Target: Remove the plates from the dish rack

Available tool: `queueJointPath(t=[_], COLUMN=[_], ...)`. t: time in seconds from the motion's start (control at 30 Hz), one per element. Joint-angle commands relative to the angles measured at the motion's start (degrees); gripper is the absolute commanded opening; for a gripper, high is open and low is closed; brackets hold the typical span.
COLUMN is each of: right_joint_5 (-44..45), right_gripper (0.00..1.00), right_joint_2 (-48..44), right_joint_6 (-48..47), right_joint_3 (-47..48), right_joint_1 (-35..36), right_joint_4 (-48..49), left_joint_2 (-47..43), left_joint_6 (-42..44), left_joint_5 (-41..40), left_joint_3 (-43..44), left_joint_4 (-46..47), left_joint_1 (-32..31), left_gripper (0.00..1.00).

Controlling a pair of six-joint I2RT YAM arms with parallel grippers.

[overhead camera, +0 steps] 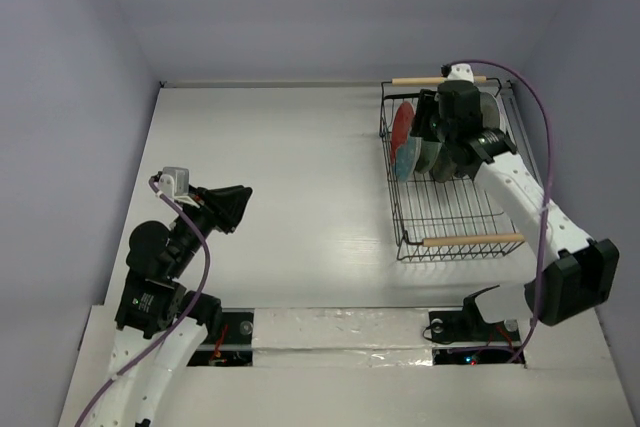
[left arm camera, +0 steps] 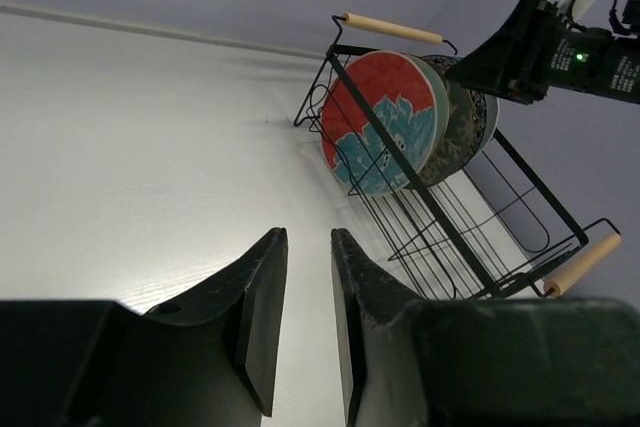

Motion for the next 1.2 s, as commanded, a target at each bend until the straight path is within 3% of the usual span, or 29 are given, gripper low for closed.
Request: queueJointPath(t=[0.0,0.2,0.53,0.77,1.03,1.17], right_joint_5=[3.72,6.69,17.51,26.30,31.58,32.98], right_gripper=[0.54,0.48,0.29,0.01,0.00,0.00], right_joint_2=[3.74,11.83,19.39,20.89,17.82,13.52], right_joint_6=[-2.86,-2.60,-3.91,-4.97,-7.43,-7.87], right_joint_3=[5.63,9.40,15.12,19.68,28.38,30.41], right_joint_1=[0.56,0.56,4.60,8.20,9.96,9.96], right_joint_4=[0.31,-1.09,-5.48,-9.18,-9.97,-9.88], left_joint_2=[-0.33,-0.68,-0.60,-0.95,-1.04,-1.04], left_joint_6=[-0.43,-0.52,-0.43,-0.52,-0.78,-0.87], left_joint_5=[-0.99,-1.69,-1.43,-1.43,-2.22,-2.31], left_joint_3=[-0.39,-0.30,-0.30,-0.21,-0.21,-0.21], left_joint_4=[1.44,1.17,1.09,1.17,1.00,0.82], left_joint_1=[-0.19,-0.19,-0.19,-0.19,-0.19,-0.19], left_gripper=[0.22,0.24,0.24,0.26,0.33,0.45])
